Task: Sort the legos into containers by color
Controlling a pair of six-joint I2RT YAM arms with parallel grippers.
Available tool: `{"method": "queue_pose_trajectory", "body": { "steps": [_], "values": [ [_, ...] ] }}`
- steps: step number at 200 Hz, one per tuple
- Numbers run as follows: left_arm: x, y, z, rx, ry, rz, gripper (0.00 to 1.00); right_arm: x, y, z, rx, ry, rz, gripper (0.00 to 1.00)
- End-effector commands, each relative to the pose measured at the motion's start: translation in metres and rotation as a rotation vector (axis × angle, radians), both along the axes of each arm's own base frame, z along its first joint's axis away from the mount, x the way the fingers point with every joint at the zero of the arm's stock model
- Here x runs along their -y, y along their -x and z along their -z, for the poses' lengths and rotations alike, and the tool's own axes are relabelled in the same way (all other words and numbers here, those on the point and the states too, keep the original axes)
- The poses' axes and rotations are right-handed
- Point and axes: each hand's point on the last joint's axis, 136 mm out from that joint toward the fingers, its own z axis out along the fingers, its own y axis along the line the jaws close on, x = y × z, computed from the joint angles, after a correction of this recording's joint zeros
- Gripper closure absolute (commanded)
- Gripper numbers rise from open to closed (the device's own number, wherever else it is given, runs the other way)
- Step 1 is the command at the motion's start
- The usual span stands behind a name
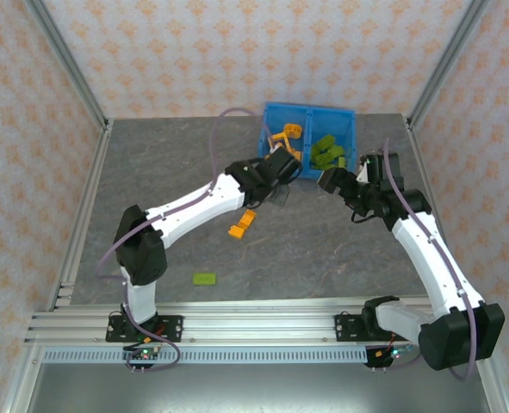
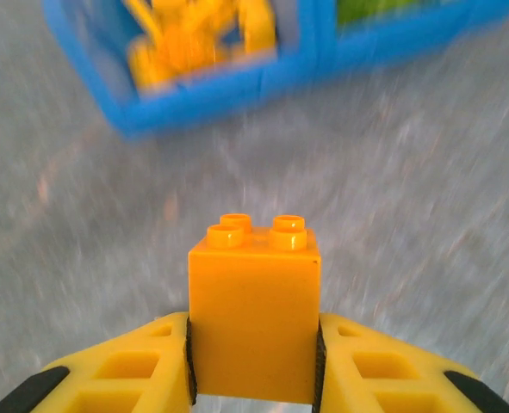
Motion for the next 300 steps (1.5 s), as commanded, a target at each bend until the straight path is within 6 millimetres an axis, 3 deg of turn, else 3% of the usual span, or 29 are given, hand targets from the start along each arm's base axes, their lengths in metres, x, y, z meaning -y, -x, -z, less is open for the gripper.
{"method": "queue_pose_trajectory", "body": {
  "steps": [1, 42, 79, 120, 146, 160, 187, 213, 248, 276, 300],
  "values": [
    [-0.009, -0.039, 0.001, 0.069, -0.128, -0.026, 0.66, 0.005, 0.007, -0.008, 0.015, 0.009, 0.026, 0.09],
    [0.007, -0.116, 0.001, 0.148, -0.069, -0.083, 0.67, 0.008, 0.015, -0.013, 0.031, 0.006, 0.033, 0.08],
    [0.016, -0.162, 0.014, 0.198, -0.005, -0.148, 0.66, 0.008, 0.023, -0.016, 0.029, 0.005, 0.029, 0.09],
    [0.023, -0.187, 0.025, 0.218, 0.084, -0.168, 0.59, 0.01, 0.03, -0.018, 0.035, -0.004, 0.037, 0.09],
    [0.024, -0.193, 0.009, 0.25, 0.131, -0.171, 0.45, 0.011, 0.033, -0.018, 0.035, -0.006, 0.044, 0.08],
    [0.023, -0.192, -0.01, 0.27, 0.155, -0.175, 0.43, 0.011, 0.034, -0.02, 0.039, -0.011, 0.045, 0.08],
    [0.017, -0.179, -0.053, 0.291, 0.206, -0.176, 0.42, 0.01, 0.033, -0.022, 0.047, -0.015, 0.043, 0.08],
    [0.005, -0.149, -0.096, 0.265, 0.256, -0.155, 0.44, 0.012, 0.033, -0.019, 0.049, 0.006, 0.04, 0.09],
    [-0.029, -0.087, -0.111, 0.196, 0.264, -0.114, 0.44, 0.009, 0.029, -0.017, 0.054, -0.008, 0.03, 0.08],
    [-0.068, -0.027, -0.094, 0.118, 0.239, -0.097, 0.44, 0.003, 0.022, -0.017, 0.057, -0.026, 0.012, 0.08],
    [-0.102, 0.022, -0.047, 0.019, 0.185, -0.118, 0.44, -0.002, 0.016, -0.015, 0.057, -0.035, -0.002, 0.08]
  ]
}}
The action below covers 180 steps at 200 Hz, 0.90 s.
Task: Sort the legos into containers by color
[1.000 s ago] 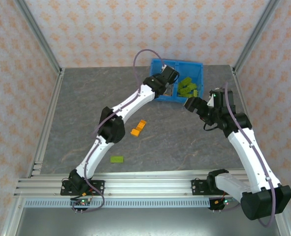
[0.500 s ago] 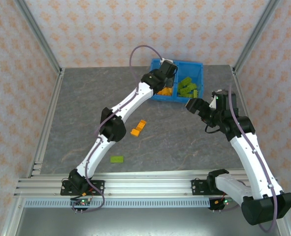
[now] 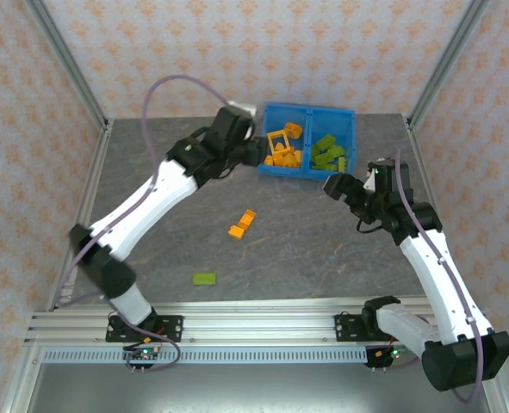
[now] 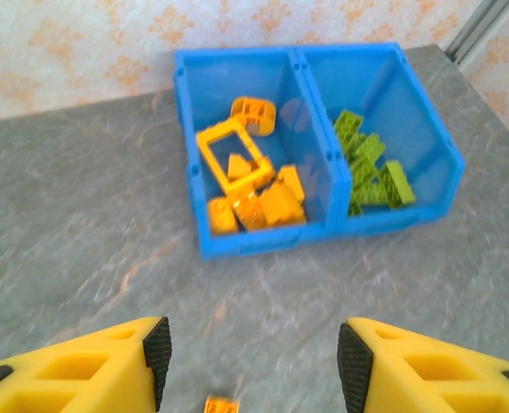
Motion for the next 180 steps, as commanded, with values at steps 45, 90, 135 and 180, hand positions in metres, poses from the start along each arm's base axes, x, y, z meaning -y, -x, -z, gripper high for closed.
{"method": "queue_pose_trajectory", "body": {
  "steps": [45, 90, 135, 180],
  "values": [
    [-0.057, 0.096, 0.148, -0.323, -0.085, -0.013, 0.4, -0.012, -0.012, 0.005, 0.009, -0.029, -0.032, 0.08],
    [-0.045, 0.098, 0.203, -0.403, -0.099, 0.031, 0.32, -0.016, -0.011, 0.008, -0.006, -0.041, -0.043, 0.08],
    [-0.037, 0.086, 0.241, -0.437, -0.202, 0.069, 0.23, -0.016, -0.008, 0.008, -0.015, -0.026, -0.045, 0.08],
    [-0.025, 0.081, 0.271, -0.448, -0.324, 0.114, 0.24, -0.015, -0.009, 0.011, -0.023, -0.017, -0.041, 0.08]
  ]
}}
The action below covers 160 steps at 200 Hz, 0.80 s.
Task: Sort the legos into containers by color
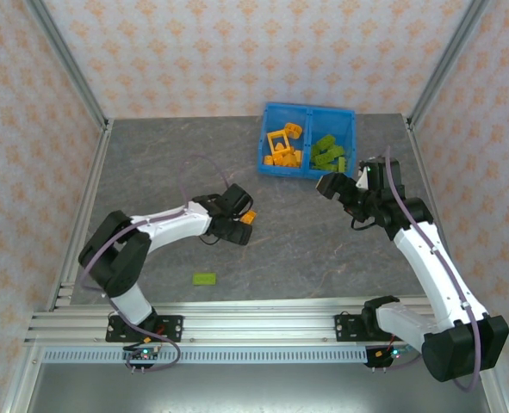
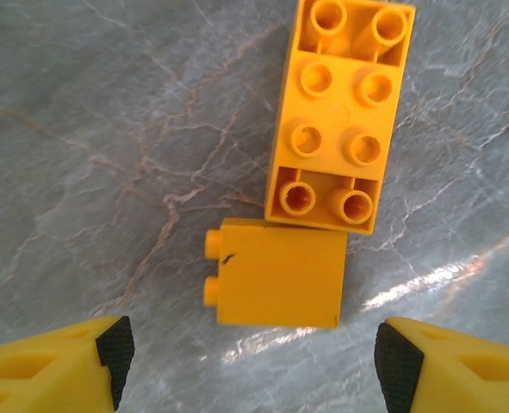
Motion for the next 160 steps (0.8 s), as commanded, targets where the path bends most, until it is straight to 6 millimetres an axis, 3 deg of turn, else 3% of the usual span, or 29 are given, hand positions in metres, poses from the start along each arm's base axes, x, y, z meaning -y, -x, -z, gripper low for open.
{"method": "queue_pose_trajectory", "body": {
  "steps": [1, 44, 93, 124, 160],
  "values": [
    [0.013, -0.015, -0.004, 0.068, -0.031, 0.05, 0.24, -0.001, -0.001, -0.001, 0.001, 0.008, 0.002, 0.08],
    [0.012, -0.008, 0.019, 0.022, -0.056, 0.038, 0.41, 0.001, -0.001, 0.002, -0.011, 0.021, 0.003, 0.08],
    [0.008, -0.006, 0.018, 0.025, -0.064, 0.02, 0.57, 0.0, -0.003, 0.005, -0.018, 0.017, 0.006, 0.08],
    [0.011, -0.008, -0.011, 0.075, -0.015, 0.011, 0.6, 0.0, -0.002, 0.004, -0.019, 0.015, 0.006, 0.08],
    [0.016, -0.022, -0.087, 0.218, 0.067, 0.004, 0.59, 0.0, -0.002, 0.001, -0.012, 0.014, 0.008, 0.08]
  ]
}}
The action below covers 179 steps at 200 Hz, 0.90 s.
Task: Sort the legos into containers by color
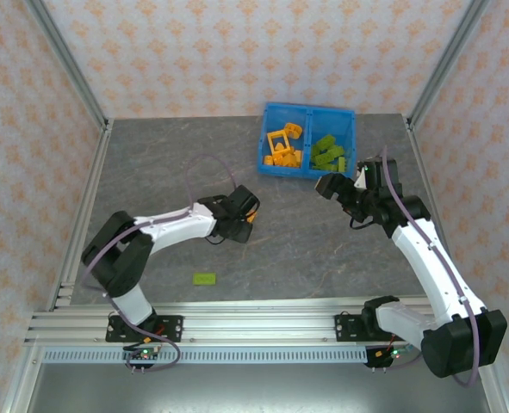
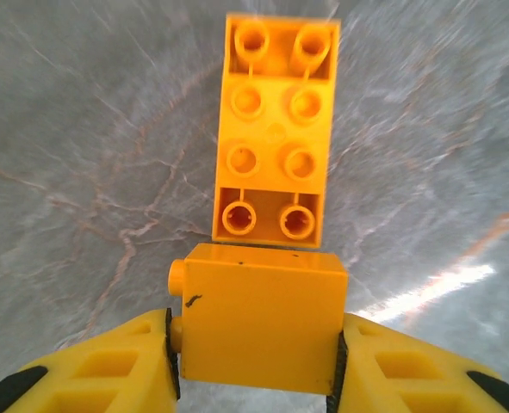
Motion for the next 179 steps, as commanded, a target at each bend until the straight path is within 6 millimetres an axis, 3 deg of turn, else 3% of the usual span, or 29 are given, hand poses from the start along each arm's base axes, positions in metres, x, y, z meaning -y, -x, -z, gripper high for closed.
{"method": "queue_pose_trajectory", "body": {
  "steps": [1, 25, 46, 87, 90, 130, 179],
  "values": [
    [0.001, -0.016, -0.067, 0.143, 0.047, -0.022, 0.59, 0.001, 0.0, -0.006, 0.012, 0.006, 0.008, 0.08],
    [0.002, -0.039, -0.117, 0.252, 0.041, -0.026, 0.58, 0.001, -0.001, -0.01, 0.02, 0.0, 0.014, 0.08],
    [0.008, -0.07, -0.145, 0.328, 0.032, -0.042, 0.58, -0.001, 0.0, -0.016, 0.038, -0.01, 0.01, 0.08],
    [0.041, -0.157, -0.169, 0.409, 0.063, -0.026, 0.58, -0.01, 0.008, -0.02, 0.05, -0.006, -0.028, 0.08],
    [0.044, -0.164, -0.159, 0.396, 0.048, -0.021, 0.58, -0.01, 0.009, -0.021, 0.05, -0.004, -0.03, 0.08],
    [0.082, -0.233, -0.156, 0.449, 0.083, -0.019, 0.59, -0.006, 0.017, -0.024, 0.054, 0.02, -0.024, 0.08],
    [0.102, -0.276, -0.143, 0.513, 0.091, -0.039, 0.54, -0.004, 0.024, -0.021, 0.04, 0.033, -0.026, 0.08]
  ]
}}
